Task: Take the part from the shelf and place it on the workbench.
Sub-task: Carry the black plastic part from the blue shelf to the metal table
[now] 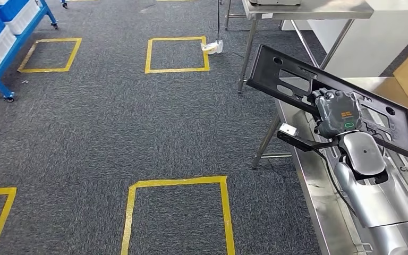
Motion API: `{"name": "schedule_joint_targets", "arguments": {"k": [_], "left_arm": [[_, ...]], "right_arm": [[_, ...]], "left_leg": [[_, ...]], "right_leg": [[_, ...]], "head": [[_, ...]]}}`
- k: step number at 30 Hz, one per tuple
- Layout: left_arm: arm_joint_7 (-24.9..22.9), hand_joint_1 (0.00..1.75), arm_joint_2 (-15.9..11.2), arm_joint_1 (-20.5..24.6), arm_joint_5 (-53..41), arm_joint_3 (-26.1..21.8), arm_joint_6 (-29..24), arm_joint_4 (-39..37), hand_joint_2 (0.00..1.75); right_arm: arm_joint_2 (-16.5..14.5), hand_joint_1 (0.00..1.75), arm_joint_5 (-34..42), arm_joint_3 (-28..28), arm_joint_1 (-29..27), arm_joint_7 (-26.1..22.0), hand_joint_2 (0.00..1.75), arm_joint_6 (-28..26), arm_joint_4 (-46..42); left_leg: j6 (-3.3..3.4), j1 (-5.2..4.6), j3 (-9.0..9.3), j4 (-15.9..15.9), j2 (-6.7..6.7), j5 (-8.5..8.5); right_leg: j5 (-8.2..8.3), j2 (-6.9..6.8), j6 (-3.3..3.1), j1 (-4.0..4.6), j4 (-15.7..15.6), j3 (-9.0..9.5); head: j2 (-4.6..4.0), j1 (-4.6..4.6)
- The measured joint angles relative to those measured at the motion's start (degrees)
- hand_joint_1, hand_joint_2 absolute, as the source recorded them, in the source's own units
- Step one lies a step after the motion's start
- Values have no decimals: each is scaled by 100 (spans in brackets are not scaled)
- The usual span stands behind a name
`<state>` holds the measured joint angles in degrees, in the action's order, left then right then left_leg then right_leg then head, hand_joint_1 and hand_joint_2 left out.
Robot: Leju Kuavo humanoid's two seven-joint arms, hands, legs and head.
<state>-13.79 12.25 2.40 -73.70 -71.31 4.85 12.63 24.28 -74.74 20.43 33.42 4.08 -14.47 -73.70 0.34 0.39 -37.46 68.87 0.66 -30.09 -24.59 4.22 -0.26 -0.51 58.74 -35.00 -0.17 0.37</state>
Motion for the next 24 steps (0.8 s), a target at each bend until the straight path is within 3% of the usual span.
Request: {"name": "schedule_joint_targets", "arguments": {"k": [1,3,4,6,8,10,12,13,15,17,19,21,22,24], "left_arm": [[-1,0,0,-4,0,-2,1,0,175],[-3,0,1,-4,-5,-4,8,0,175],[-5,0,2,0,-15,-5,12,0,175],[-8,0,2,9,-46,-5,16,0,175],[-11,0,1,11,-65,-7,15,0,175],[-14,0,-1,5,-66,-7,18,0,175],[-10,0,-1,2,-58,-7,20,0,175],[-7,0,-1,3,-53,-7,22,0,175],[15,0,0,8,-39,-7,33,0,175],[128,0,5,14,-21,-7,62,0,175],[287,0,15,43,-7,-7,87,0,175],[355,0,27,97,7,-8,89,-1,175],[361,0,31,119,18,-9,84,-2,175],[370,0,36,139,33,-11,78,-2,175]], "right_arm": [[1,175,-11,-9,11,4,175,-1,36],[0,175,-42,-19,37,21,175,1,95],[2,175,-62,-22,43,40,175,2,130],[22,175,-104,-39,41,90,175,7,232],[51,175,-131,-72,73,132,175,11,388],[57,175,-149,-95,126,148,175,24,559],[49,175,-156,-97,139,147,175,60,735],[48,175,-156,-99,134,145,175,81,823],[48,175,-159,-114,144,149,175,124,981],[49,175,-181,-130,213,202,175,240,1074],[54,175,-216,-136,354,321,175,495,1122],[56,175,-237,-151,502,462,175,762,1189],[53,175,-243,-161,562,527,175,843,1235],[14,175,-256,-172,665,630,175,901,1347]], "left_leg": [[-8,19,155,-357,141,158],[21,41,322,-746,364,252],[52,33,335,-775,382,222],[136,33,350,-825,245,246],[206,48,378,-887,106,280],[242,28,393,-920,-32,285],[259,9,399,-923,-178,267],[263,2,408,-923,-247,254],[256,-13,448,-924,-377,218],[227,-46,496,-929,-493,174],[184,-78,525,-939,-602,138],[126,-83,559,-937,-690,87],[91,-78,561,-878,-634,35],[36,-70,396,-452,-367,-198]], "right_leg": [[-27,70,34,-5,54,-25],[-53,200,107,-18,140,-111],[-43,268,146,-25,152,-151],[-17,333,210,-46,144,-193],[-138,75,254,-27,362,-314],[-437,-270,293,-19,995,-634],[-619,-378,314,-33,1597,-958],[-570,-396,312,-35,1647,-998],[-204,-490,272,-17,1086,-726],[68,-736,192,58,363,-354],[87,-822,121,121,114,-239],[90,-679,73,101,64,-213],[94,-613,47,80,26,-177],[104,-492,-23,39,-37,-104]], "head": [[0,1],[0,5],[0,7],[0,8],[0,32],[0,54],[0,54],[0,54],[0,55],[0,55],[0,53],[0,53],[0,54],[0,52]]}}
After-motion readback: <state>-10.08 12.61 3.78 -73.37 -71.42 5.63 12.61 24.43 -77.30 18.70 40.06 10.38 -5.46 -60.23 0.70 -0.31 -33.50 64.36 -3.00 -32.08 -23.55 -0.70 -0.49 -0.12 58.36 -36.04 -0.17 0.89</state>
